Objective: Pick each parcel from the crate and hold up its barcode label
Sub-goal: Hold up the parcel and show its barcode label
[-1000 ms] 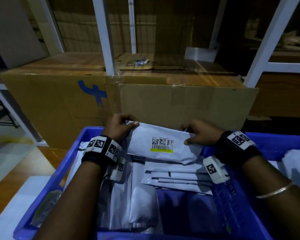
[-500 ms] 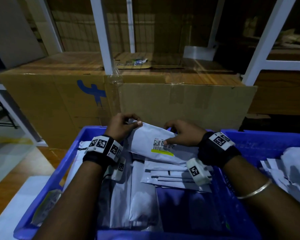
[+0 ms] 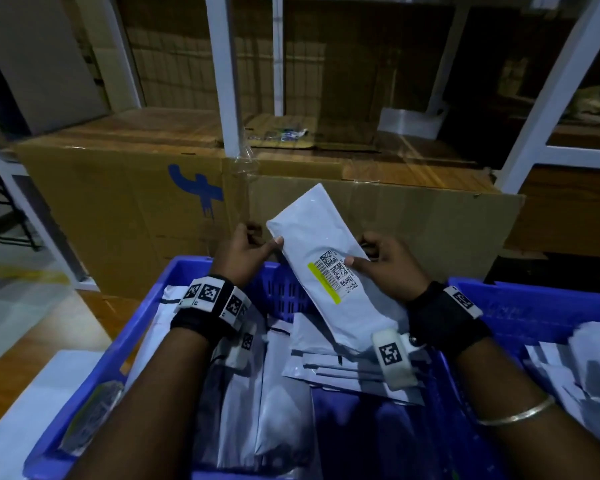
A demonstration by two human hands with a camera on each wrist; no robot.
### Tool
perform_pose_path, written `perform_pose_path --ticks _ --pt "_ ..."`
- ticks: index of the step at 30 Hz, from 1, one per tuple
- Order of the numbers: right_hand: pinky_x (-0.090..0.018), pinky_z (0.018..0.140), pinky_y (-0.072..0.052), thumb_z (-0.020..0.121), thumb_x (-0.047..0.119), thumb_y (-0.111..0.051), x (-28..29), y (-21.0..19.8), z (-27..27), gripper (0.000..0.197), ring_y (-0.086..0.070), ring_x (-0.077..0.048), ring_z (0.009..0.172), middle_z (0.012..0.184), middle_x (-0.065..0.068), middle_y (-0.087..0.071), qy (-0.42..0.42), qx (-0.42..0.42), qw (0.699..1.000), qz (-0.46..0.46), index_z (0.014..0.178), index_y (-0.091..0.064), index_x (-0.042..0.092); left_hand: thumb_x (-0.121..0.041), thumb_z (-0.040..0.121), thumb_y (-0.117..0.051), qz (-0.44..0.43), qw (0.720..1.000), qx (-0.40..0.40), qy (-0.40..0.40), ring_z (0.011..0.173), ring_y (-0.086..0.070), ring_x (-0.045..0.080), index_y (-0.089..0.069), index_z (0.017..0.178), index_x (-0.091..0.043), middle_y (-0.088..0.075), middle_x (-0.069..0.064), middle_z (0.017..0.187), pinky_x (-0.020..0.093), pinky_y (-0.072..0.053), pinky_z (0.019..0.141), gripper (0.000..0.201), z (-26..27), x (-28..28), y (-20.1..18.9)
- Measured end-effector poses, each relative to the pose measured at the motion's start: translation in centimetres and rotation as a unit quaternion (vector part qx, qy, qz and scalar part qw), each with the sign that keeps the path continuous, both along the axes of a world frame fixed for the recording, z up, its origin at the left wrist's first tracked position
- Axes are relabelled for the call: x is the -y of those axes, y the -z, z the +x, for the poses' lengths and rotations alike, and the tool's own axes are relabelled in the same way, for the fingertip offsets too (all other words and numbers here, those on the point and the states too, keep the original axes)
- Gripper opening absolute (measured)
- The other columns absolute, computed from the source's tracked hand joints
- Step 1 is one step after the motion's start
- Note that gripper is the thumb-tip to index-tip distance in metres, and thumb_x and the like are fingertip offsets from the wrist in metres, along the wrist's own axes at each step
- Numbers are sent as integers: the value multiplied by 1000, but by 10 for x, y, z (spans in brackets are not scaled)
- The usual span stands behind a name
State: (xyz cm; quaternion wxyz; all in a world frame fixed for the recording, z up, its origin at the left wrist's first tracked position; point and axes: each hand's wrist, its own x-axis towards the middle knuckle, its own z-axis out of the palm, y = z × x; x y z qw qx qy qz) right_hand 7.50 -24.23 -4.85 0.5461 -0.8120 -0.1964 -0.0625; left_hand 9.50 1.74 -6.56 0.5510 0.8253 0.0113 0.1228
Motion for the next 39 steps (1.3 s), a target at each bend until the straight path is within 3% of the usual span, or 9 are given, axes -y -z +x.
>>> perform_pose_path --ticks 3,8,14,18,21,24,27,34,39 --pt "-36 82 -54 88 0 -68 -1 2 -1 13 -69 -15 90 98 -12 -74 -4 -15 999 36 95 -63 -8 -31 88 -69 -41 997 -9 59 80 -68 30 -63 101 -4 -69 15 89 49 -57 78 30 -1 5 0" --pt "-46 91 -54 85 4 -72 -2 16 -1 19 -68 -13 97 103 -7 -74 -31 -39 999 0 102 -65 -2 -5 94 -58 -70 989 30 125 62 -62 9 -62 94 3 -63 12 74 26 -51 64 8 -8 13 -4" --pt "-28 74 -56 79 26 -80 -2 -2 -13 58 -65 2 86 106 11 -66 63 38 995 -72 128 -50 24 -6 94 -58 -76 981 58 171 67 -60 16 -62 95 -7 -62 14 76 26 -52 64 5 -16 20 -13" --pt "-35 92 -49 79 36 -78 10 -14 -17 87 -54 -19 119 141 -2 -49 106 183 962 -172 151 -29 29 -14 90 -65 -49 974 80 205 64 -56 7 -66 93 -7 -62 9 73 19 -45 59 8 -23 30 -17" --pt "-39 85 -52 81 43 -75 9 -26 -22 76 -56 -21 112 134 -2 -53 115 223 939 -235 146 -39 27 -14 88 -68 -27 973 96 210 70 -62 9 -68 86 -20 -68 -5 74 28 -51 67 7 -27 39 -16" --pt "-40 78 -54 80 44 -74 6 -32 -28 68 -61 -21 103 119 0 -63 92 198 938 -269 140 -45 30 -31 85 -70 27 968 102 229 84 -68 27 -73 93 -15 -73 7 88 41 -55 75 18 -29 45 -15" --pt "-39 75 -52 80 37 -76 3 -34 -31 43 -64 -22 95 105 0 -68 59 179 944 -270 118 -60 25 -45 81 -67 36 961 99 257 86 -69 28 -73 92 -17 -73 6 89 46 -56 75 31 -30 49 -12" --pt "-13 64 -40 81 16 -77 21 -35 -20 23 -54 3 74 79 16 -59 72 139 978 -136 90 -58 26 -36 82 -75 106 961 57 248 82 -68 9 -73 97 -19 -73 -5 88 31 -54 73 22 -25 39 -10" --pt "-30 76 -51 82 11 -75 44 -32 -13 24 -66 -7 86 91 11 -69 117 127 982 -72 95 -63 26 -32 85 -71 132 968 39 210 63 -57 -1 -71 88 -19 -69 -4 77 28 -47 63 14 -16 26 -3"
